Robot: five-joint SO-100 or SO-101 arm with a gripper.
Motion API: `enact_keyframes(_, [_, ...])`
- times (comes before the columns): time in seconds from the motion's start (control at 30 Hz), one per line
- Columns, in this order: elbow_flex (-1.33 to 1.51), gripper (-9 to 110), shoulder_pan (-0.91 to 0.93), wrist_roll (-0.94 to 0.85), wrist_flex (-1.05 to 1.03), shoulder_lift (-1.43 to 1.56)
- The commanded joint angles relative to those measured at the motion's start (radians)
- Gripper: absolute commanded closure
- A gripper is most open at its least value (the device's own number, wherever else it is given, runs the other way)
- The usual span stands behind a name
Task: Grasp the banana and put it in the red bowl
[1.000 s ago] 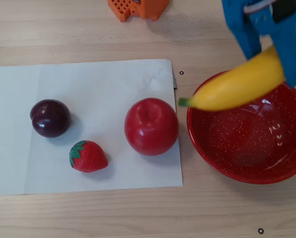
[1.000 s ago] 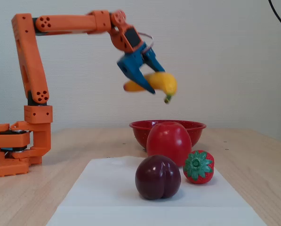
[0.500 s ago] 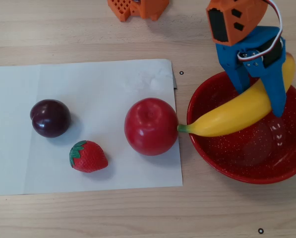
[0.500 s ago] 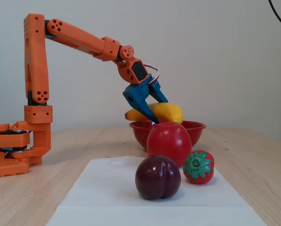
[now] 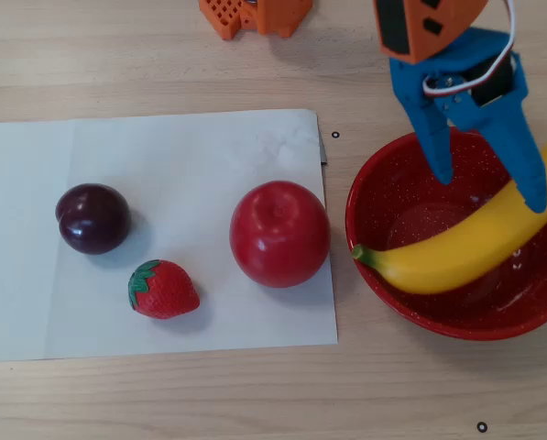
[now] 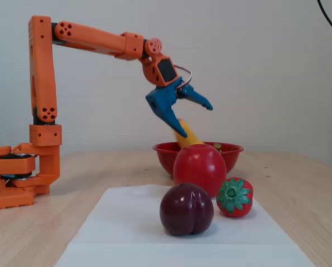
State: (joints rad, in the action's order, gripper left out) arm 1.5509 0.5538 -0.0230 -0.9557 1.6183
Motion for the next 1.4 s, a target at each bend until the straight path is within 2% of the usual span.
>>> enact_keyframes(0.0, [-0.132,66,-0.037,-0.026,-0.051,0.087])
enact_keyframes(0.2, [-0.29,92,-0.064,-0.043,-0.238,0.138])
enact_keyframes(0.3, [-0.36,101,-0.091,-0.051,-0.342,0.158])
enact_keyframes(0.67, [-0.368,101,-0.224,-0.057,-0.594,0.341])
enact_keyframes(0.97, [-0.058,101,-0.377,-0.006,-0.54,0.652])
enact_keyframes(1.37, [0.577,101,-0.451,0.032,-0.23,1.124])
